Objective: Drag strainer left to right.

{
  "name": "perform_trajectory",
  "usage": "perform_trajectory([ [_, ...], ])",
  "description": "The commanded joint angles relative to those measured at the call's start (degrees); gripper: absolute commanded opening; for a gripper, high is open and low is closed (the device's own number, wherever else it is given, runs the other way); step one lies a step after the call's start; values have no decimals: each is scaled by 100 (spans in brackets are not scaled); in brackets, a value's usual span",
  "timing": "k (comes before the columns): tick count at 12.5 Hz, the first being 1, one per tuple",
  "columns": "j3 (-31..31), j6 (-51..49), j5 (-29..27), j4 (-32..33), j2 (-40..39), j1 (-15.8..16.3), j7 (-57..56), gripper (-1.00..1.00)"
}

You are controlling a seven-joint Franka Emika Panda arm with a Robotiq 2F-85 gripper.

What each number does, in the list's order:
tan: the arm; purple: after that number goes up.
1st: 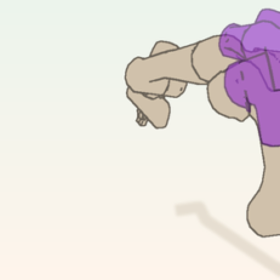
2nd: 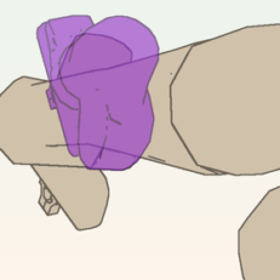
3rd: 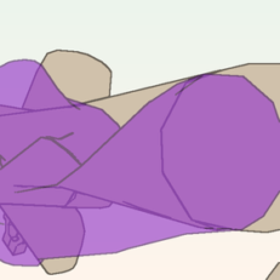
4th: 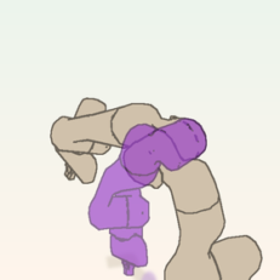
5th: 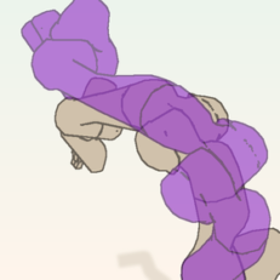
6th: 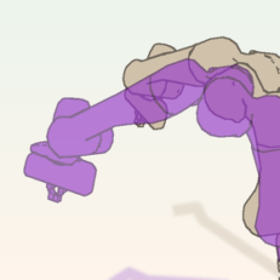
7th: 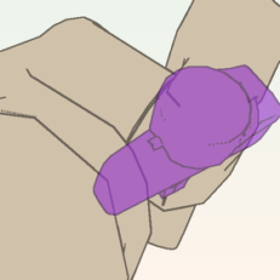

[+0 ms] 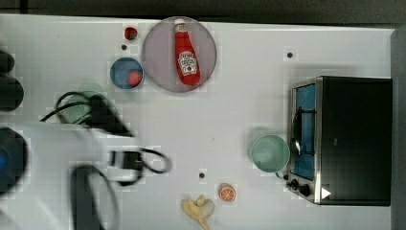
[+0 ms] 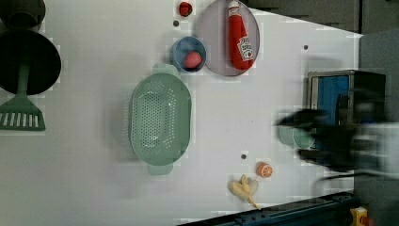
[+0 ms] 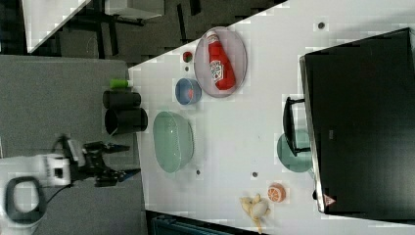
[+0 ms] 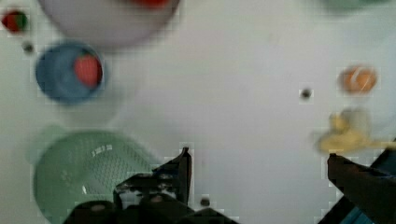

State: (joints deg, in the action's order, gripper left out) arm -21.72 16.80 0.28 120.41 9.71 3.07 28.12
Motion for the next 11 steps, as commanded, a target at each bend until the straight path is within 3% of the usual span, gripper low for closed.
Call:
perform_trajectory([
  [1, -490, 661, 102, -36, -306, 80, 2217, 100],
  [7, -1050, 2186, 145, 15, -2071, 129, 4496, 100],
  [11, -967, 3306, 458, 16, -3229, 187, 4983, 100],
])
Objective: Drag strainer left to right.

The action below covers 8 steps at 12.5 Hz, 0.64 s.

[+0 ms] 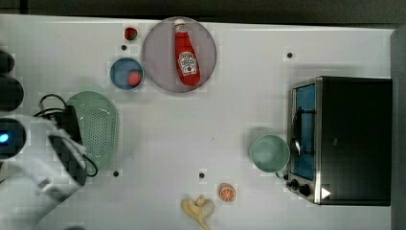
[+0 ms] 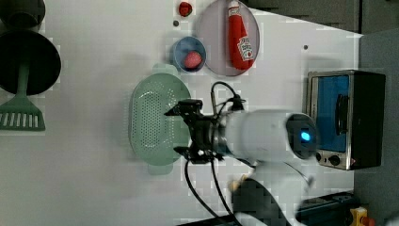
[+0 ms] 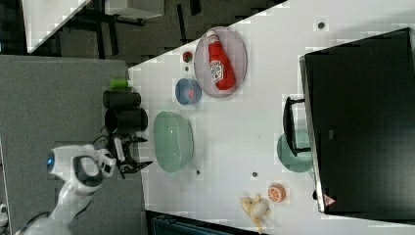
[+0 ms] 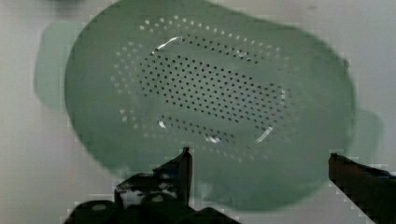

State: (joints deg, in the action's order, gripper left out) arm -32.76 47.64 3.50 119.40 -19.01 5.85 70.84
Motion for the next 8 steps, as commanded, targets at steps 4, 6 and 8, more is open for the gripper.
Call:
perform_trajectory([
  [4, 337, 1035, 195, 121, -1122, -37, 712, 100],
  [6, 512, 1347, 311, 125, -1322, 64, 712, 100],
  [8, 775, 1413, 554, 192, -1396, 192, 711, 100],
])
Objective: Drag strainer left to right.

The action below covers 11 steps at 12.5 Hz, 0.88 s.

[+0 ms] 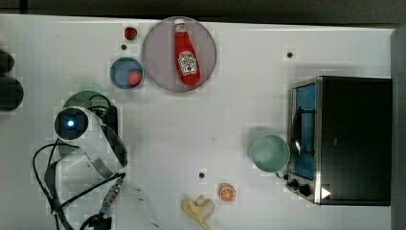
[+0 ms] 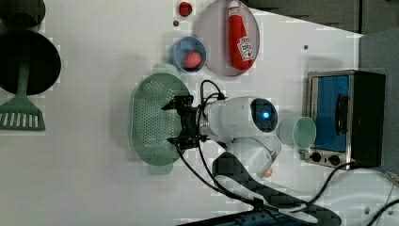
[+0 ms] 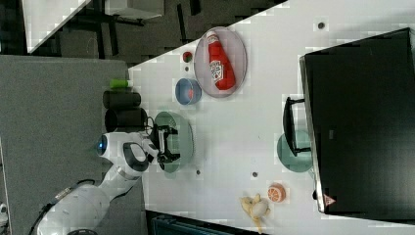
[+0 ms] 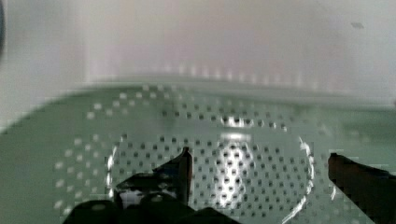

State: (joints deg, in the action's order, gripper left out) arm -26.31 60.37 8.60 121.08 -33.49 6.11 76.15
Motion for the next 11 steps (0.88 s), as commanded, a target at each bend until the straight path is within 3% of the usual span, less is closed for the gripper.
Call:
perform_trajectory([
  [1, 232, 196, 118, 76, 49, 202, 180, 100],
  [7, 599, 618, 118, 348, 83, 187, 165, 100],
  [11, 682, 616, 118, 561, 263, -5, 162, 100],
])
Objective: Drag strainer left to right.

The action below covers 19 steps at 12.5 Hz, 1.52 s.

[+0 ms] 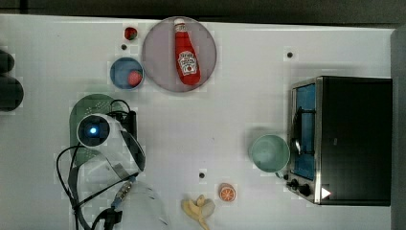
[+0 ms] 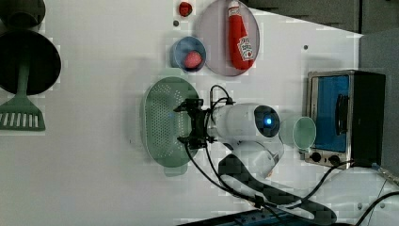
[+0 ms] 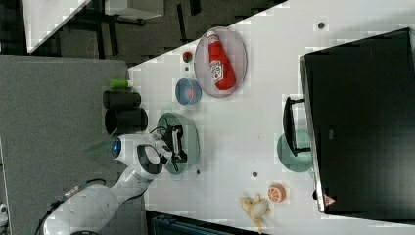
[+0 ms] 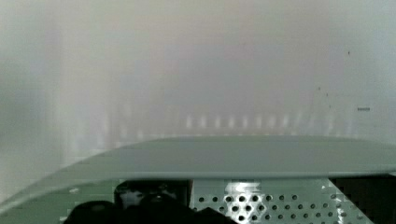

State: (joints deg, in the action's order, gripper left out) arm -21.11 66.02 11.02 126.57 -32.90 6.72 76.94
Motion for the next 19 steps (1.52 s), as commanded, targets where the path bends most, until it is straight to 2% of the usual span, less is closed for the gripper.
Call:
perform_trajectory([
  [1, 161, 45, -124, 79, 261, -139, 84, 100],
  [5, 161, 49, -123, 400, 470, -469, 2, 100],
  [10, 244, 48, -124, 809, 769, -926, -682, 100],
  [19, 1098, 48, -124, 1138, 1110, -1391, -2093, 100],
])
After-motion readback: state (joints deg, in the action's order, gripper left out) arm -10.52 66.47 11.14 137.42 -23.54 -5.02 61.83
